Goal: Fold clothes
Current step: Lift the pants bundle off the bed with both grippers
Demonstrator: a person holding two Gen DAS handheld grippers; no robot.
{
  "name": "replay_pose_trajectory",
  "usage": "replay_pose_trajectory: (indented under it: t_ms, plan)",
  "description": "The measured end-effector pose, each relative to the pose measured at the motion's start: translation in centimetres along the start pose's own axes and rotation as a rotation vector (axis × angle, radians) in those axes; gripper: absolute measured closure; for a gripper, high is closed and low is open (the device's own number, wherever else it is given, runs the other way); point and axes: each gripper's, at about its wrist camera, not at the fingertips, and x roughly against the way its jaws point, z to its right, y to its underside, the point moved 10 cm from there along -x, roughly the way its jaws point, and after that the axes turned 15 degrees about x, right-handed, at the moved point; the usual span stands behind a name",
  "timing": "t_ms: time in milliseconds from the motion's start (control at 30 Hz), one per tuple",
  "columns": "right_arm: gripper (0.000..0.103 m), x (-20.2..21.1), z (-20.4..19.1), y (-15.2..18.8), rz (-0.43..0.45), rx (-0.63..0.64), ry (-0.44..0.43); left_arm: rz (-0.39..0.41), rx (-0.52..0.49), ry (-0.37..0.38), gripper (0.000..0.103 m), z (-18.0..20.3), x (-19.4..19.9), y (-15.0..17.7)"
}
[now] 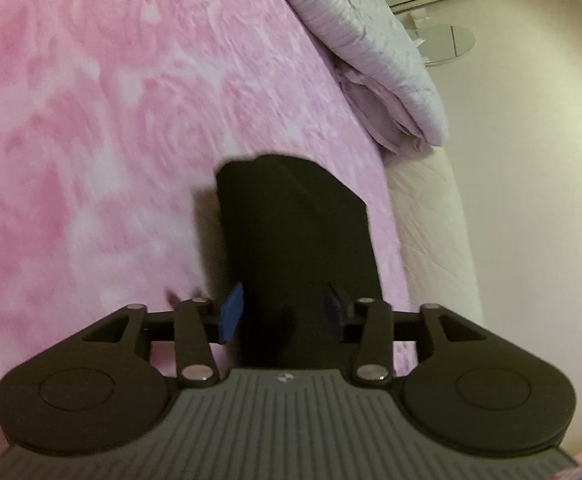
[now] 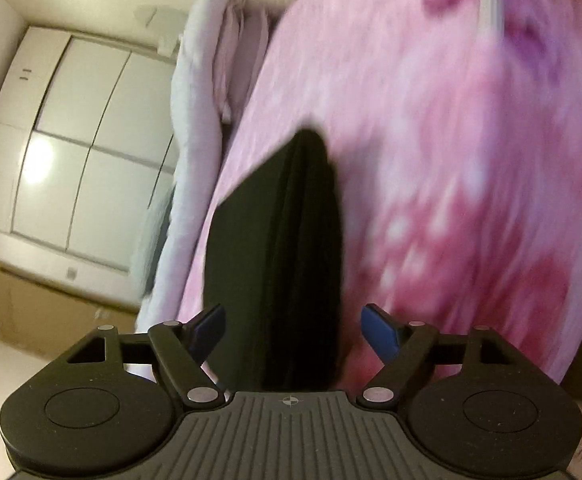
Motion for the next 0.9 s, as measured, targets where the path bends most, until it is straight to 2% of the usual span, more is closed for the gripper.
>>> replay_pose_trajectory:
  t_ms: [67, 167, 233, 400, 433, 467, 533, 667, 733, 800, 833, 900]
  plan:
    - [0.025, -0.1, 0.7, -1.3, 0.008, -0.002, 0.004, -0.011, 0.005, -0.011, 0.062, -0.2, -0.4, 0.7]
    - [0.025, -1.7, 1.5, -1.9, -0.033, -0.013, 0.04, -0.027, 0.077, -0.015, 0.062, -1.0, -1.4, 1.0]
    - [0.025, -2.5, 1.6, -2.0, -0.031, -0.017, 0.037, -0.039, 0.127, -0.01, 0.062, -1.4, -2.1, 1.1]
    - [0.025, -3.8, 1.6, -2.9, -0.047, -0.023, 0.042, -0.026, 0.159, 0.021, 0.063, -0.8, -3.8, 1.6]
    - [0.032, -3.9, 1.5, -3.0, -0.052, -0.02, 0.035, -0.027, 0.161, 0.028, 0.063, -0.7, -4.0, 1.5]
    - [0.05, -4.1, 1.5, -3.1, -0.057, -0.018, 0.029, -0.028, 0.164, 0.036, 0.063, -0.6, -4.1, 1.5]
    - [0.052, -5.1, 2.0, -3.0, -0.073, -0.051, 0.027, -0.034, 0.171, 0.051, 0.064, -0.6, -4.3, 1.4]
    - [0.051, -6.1, 2.2, -3.8, -0.038, -0.08, 0.007, -0.049, 0.192, 0.068, 0.067, -1.0, -4.7, 0.8]
    - [0.052, -6.5, 2.0, -3.9, -0.031, -0.052, -0.005, -0.06, 0.173, 0.077, 0.067, -0.6, -5.6, 0.4]
    - [0.062, -6.9, 1.8, -4.0, -0.026, -0.016, -0.003, -0.081, 0.153, 0.084, 0.074, -0.3, -6.6, -0.3]
    - [0.072, -7.1, 1.9, -4.0, -0.02, -0.005, 0.005, -0.098, 0.146, 0.087, 0.077, -0.2, -7.1, -0.7]
    - [0.077, -7.1, 1.7, -4.0, -0.008, -0.002, -0.003, -0.134, 0.149, 0.102, 0.084, -0.2, -8.0, -1.6]
